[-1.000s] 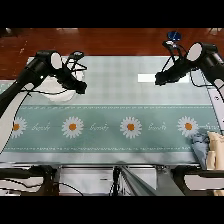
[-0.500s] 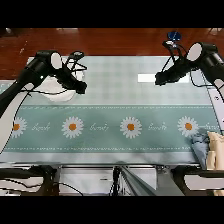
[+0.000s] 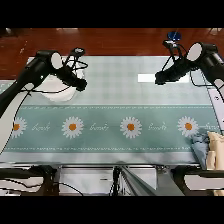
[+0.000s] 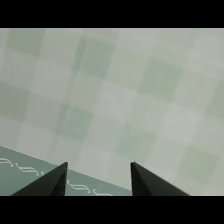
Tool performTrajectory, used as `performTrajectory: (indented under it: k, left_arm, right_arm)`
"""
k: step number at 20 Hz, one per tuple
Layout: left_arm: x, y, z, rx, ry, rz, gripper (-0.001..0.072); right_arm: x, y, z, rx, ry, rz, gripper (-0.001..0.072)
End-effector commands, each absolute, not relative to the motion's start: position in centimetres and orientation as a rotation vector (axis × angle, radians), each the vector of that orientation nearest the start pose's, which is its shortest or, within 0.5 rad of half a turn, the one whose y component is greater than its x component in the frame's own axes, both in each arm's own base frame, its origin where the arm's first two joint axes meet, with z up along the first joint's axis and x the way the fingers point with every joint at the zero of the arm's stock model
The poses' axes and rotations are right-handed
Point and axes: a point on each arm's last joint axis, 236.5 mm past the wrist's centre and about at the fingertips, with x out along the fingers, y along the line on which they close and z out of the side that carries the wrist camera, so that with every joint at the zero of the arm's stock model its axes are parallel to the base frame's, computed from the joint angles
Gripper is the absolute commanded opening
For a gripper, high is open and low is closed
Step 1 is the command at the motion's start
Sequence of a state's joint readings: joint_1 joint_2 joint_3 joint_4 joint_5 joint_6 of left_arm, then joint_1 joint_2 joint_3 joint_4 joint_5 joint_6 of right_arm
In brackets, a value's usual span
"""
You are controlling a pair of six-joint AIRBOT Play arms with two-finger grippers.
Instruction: Fold the shirts.
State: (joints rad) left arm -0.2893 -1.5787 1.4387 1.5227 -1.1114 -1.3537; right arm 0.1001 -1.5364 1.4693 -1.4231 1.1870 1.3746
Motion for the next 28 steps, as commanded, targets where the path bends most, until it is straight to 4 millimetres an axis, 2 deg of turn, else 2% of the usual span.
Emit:
performTrajectory:
  k: [1, 2, 4, 7, 8, 11, 13, 19, 20, 21, 22, 24, 26, 28]
  left_arm:
    - [49.1, -9.1, 1.0, 0.426, 1.067, -0.218, 0.0696]
    - [50.4, -7.6, 1.8, 0.366, 1.029, -0.159, 0.072]
    - [51.7, -4.5, 2.7, 0.271, 0.994, -0.072, 0.072]
    - [51.9, 0.6, 2.0, 0.163, 1.016, 0.03, 0.072]
    - [51.9, 1.5, 1.4, 0.098, 1.03, 0.04, 0.072]
    - [51.2, 3.0, -1.8, -0.023, 1.112, 0.016, 0.072]
    - [50.6, 3.7, -4.0, -0.03, 1.168, 0.017, 0.072]
    - [47.2, 2.3, -10.9, 0.006, 1.405, -0.045, 0.072]
    - [46.7, 2.0, -11.5, 0.004, 1.436, -0.051, 0.0487]
    - [46.0, 1.9, -11.7, 0.007, 1.469, -0.057, 0.0048]
    - [45.6, 1.8, -11.5, 0.008, 1.485, -0.062, 0.003]
    - [45.5, 1.7, -9.3, 0.01, 1.506, -0.069, 0.003]
    - [46.5, 1.2, -4.4, 0.004, 1.473, -0.085, 0.003]
    - [47.2, -1.4, 2.7, -0.037, 1.379, -0.165, 0.0029]
  right_arm:
    - [45.1, 7.8, 1.2, -0.099, 1.233, 0.293, 0.0481]
    - [45.2, 7.8, 1.2, -0.099, 1.23, 0.292, 0.0481]
    - [45.3, 7.8, 1.3, -0.099, 1.226, 0.292, 0.0481]
    - [45.3, 7.8, 1.3, -0.099, 1.226, 0.292, 0.0481]
    - [45.4, 7.8, 1.3, -0.099, 1.221, 0.291, 0.0481]
    - [45.7, 7.8, 1.4, -0.099, 1.211, 0.289, 0.0481]
    - [45.7, 7.7, 1.4, -0.103, 1.209, 0.287, 0.0481]
    - [45.8, 7.3, 1.3, -0.122, 1.21, 0.275, 0.0481]
    - [45.8, 7.3, 1.3, -0.122, 1.21, 0.275, 0.0481]
    - [45.8, 7.3, 1.3, -0.122, 1.21, 0.275, 0.0481]
    - [45.8, 7.3, 1.3, -0.122, 1.21, 0.275, 0.048]
    - [45.8, 7.3, 1.3, -0.122, 1.209, 0.275, 0.0481]
    - [45.7, 7.3, 1.3, -0.122, 1.211, 0.275, 0.048]
    - [45.4, 7.0, 1.2, -0.131, 1.228, 0.272, 0.0481]
